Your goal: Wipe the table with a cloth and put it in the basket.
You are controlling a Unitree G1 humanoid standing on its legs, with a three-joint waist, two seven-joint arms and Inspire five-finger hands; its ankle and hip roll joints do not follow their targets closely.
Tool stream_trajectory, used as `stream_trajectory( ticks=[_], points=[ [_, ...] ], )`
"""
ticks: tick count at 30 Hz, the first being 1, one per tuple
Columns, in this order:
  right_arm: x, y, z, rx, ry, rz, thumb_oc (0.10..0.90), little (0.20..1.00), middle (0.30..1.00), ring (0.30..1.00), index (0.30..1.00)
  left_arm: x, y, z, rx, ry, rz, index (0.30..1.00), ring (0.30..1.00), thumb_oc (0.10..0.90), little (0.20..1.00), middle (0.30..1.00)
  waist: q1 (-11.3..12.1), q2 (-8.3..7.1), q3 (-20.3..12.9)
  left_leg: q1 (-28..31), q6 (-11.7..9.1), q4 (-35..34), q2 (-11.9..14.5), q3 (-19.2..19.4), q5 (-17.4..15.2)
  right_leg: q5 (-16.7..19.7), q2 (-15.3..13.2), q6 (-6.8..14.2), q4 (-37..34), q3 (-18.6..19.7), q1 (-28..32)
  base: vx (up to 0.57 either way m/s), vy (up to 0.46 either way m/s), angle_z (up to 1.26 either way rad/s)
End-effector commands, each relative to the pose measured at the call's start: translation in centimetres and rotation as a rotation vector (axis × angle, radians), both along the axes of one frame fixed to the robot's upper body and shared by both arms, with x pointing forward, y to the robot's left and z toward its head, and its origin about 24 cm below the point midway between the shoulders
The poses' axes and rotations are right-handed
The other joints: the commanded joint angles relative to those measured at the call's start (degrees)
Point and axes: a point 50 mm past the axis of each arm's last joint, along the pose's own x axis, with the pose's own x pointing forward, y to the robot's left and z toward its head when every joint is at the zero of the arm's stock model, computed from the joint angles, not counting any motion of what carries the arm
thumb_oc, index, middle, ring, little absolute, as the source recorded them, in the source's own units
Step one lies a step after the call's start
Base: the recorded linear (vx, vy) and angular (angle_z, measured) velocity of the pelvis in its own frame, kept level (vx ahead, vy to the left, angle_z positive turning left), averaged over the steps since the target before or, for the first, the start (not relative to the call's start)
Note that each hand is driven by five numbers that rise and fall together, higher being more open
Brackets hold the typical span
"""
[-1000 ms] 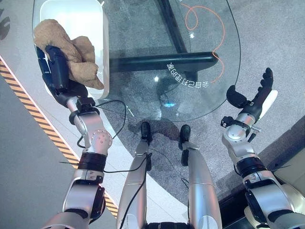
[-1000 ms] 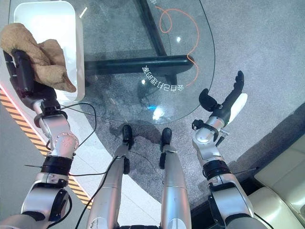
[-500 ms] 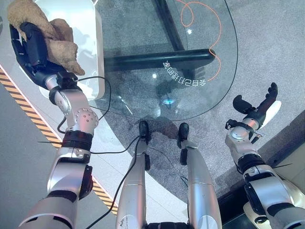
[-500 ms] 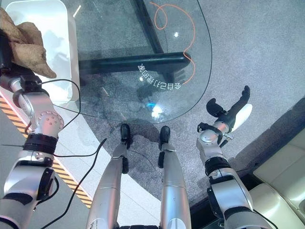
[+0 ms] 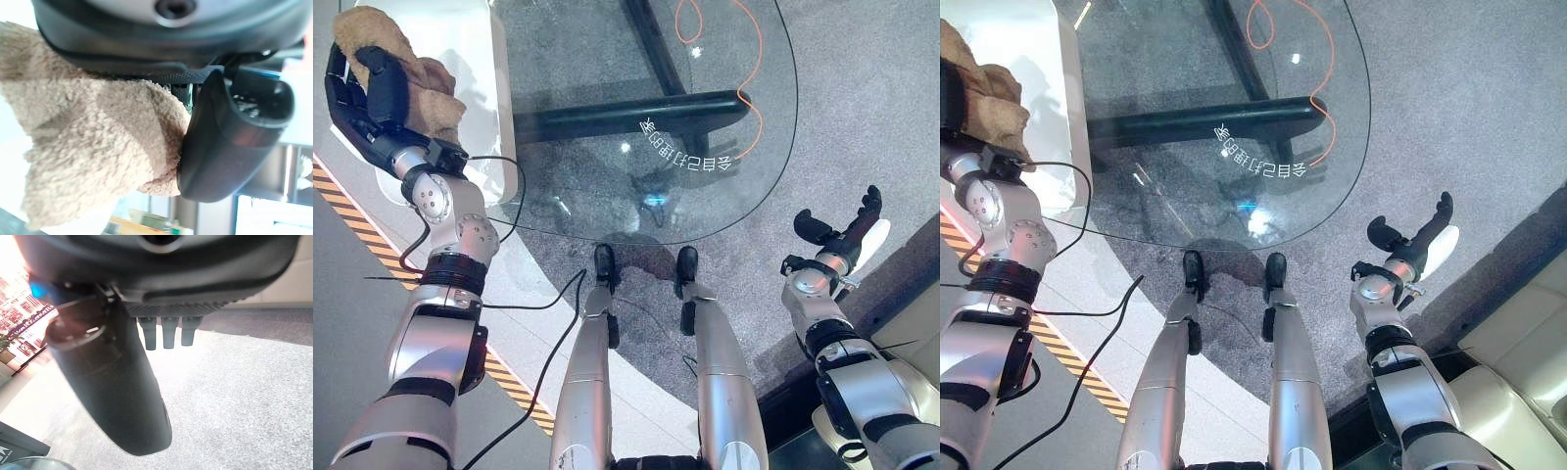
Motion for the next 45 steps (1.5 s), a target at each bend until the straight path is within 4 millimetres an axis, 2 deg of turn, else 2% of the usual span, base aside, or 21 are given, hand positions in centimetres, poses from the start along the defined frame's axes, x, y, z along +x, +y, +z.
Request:
stream_trajectory(
  ticks=[1,10,21,40,41,42,45],
  points=[
    [-0.3,-2.5,2.7,-0.059,-0.113,-0.043,0.800,0.900,0.900,0.900,0.900,-2.8,3.1,7.6,0.185,-0.165,0.214,0.300,0.300,0.100,0.200,0.300,0.2,-0.03,-1.7,1.6,1.4,6.8,-2.2,3.4,-8.7,-2.2,3.7,0.5,-2.7,-0.8,3.3,0.00,0.000,0.00],
    [-0.1,-2.3,3.2,-0.073,-0.125,-0.031,0.800,0.900,0.900,0.900,0.900,-2.2,3.9,7.4,0.247,0.076,0.360,0.300,0.300,0.100,0.200,0.300,-0.2,-0.35,-1.7,0.8,1.2,6.9,-2.0,3.5,-8.6,-2.2,4.0,0.5,-2.7,-0.6,2.5,0.00,0.000,0.00],
    [0.1,-2.0,3.4,-0.081,-0.134,-0.019,0.800,0.900,0.900,0.900,0.900,-2.0,5.0,7.1,0.280,0.230,0.454,0.300,0.300,0.100,0.200,0.300,-0.7,-0.89,-1.7,0.0,1.0,7.4,-1.7,3.4,-8.7,-2.0,4.0,0.5,-2.7,-0.6,1.8,0.00,0.000,0.00],
    [0.5,-1.0,4.2,-0.099,-0.167,0.002,0.800,0.900,0.900,0.900,0.900,-1.5,4.2,7.6,0.343,0.283,0.465,0.300,0.300,0.100,0.200,0.300,-1.1,-1.63,-1.7,-3.1,0.8,8.0,-1.5,3.1,-8.6,-1.4,4.2,0.7,-2.8,-0.2,-0.9,0.00,0.000,0.00],
    [0.5,-1.1,4.2,-0.099,-0.168,0.001,0.800,0.900,0.900,0.900,0.900,-1.5,4.2,7.6,0.340,0.288,0.466,0.462,0.462,0.289,0.389,0.462,-1.0,-1.64,-1.7,-3.3,0.8,8.1,-1.5,3.1,-8.7,-1.5,4.3,0.7,-2.7,-0.2,-1.0,0.00,0.000,0.00],
    [0.5,-1.1,4.2,-0.098,-0.167,0.002,0.800,0.900,0.900,0.900,0.900,-1.5,4.2,7.5,0.336,0.300,0.465,0.900,0.900,0.800,0.900,0.900,-1.0,-1.68,-1.7,-3.3,0.9,8.2,-1.6,3.0,-8.7,-1.5,4.3,0.7,-2.6,-0.2,-1.0,0.00,0.000,0.00],
    [0.5,-1.0,4.1,-0.096,-0.167,0.002,0.800,0.900,0.900,0.900,0.900,-1.4,4.2,7.2,0.318,0.299,0.469,0.900,0.900,0.800,0.900,0.900,-0.9,-1.81,-1.7,-3.5,0.9,8.3,-1.6,2.9,-8.8,-1.5,4.3,0.7,-2.6,-0.2,-1.1,0.00,0.000,0.00]
  ],
)
